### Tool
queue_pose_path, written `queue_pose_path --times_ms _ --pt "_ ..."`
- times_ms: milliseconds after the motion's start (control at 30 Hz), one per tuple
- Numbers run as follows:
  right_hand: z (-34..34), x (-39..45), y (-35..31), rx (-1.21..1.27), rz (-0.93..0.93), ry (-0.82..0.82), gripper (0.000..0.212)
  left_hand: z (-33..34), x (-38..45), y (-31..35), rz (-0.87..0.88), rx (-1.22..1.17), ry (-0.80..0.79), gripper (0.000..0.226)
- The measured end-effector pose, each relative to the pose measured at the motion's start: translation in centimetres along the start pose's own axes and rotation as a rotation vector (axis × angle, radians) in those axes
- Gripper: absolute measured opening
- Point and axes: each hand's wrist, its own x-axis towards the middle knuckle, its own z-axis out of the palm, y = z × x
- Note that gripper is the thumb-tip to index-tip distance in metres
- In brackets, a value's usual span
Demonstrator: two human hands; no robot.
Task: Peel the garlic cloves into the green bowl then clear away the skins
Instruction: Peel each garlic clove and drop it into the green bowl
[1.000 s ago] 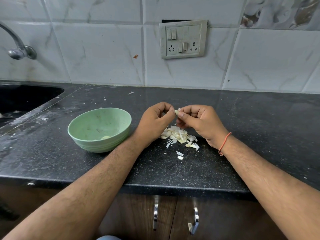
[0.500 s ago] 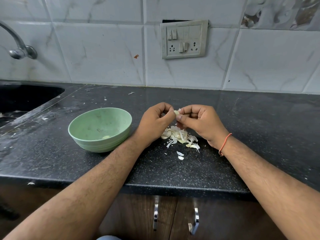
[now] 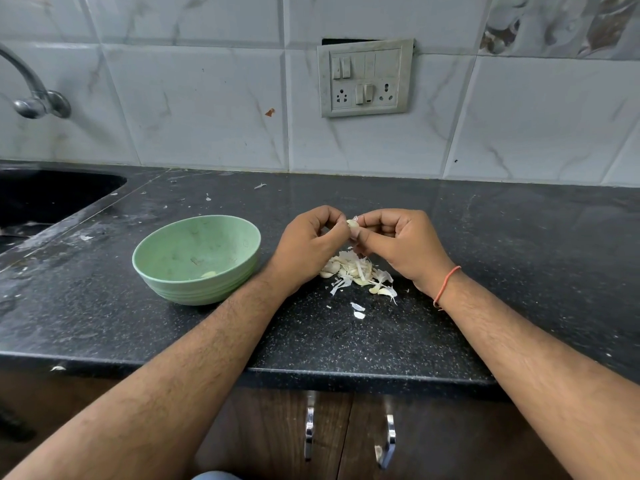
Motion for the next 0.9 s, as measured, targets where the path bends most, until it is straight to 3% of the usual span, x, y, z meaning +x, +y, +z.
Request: queue_pose_path --times_ms 200,400,500,633,900 --pt "0.02 -0.06 -0.24 0.102 0.039 -0.001 0.012 0.01 0.1 -0.17 0.002 0.011 0.002 0.02" --pt "-0.19 0.04 -0.68 0.242 0.132 0.009 0.025 0.12 -0.06 0.09 0.002 0.032 0.003 0.042" --pt "-0.26 -0.01 -0.77 0.27 0.144 0.013 0.032 0.14 -0.07 0.14 -0.011 0.005 0.034 0.032" --pt "-0.41 0.06 -0.46 0.259 0.157 0.01 0.02 0.18 -0.19 0.23 -0.035 -0.018 0.05 0.016" --pt "-0.43 0.14 -0.46 0.215 0.172 0.021 0.017 0.03 -0.27 0.58 -0.025 -0.011 0.057 0.026"
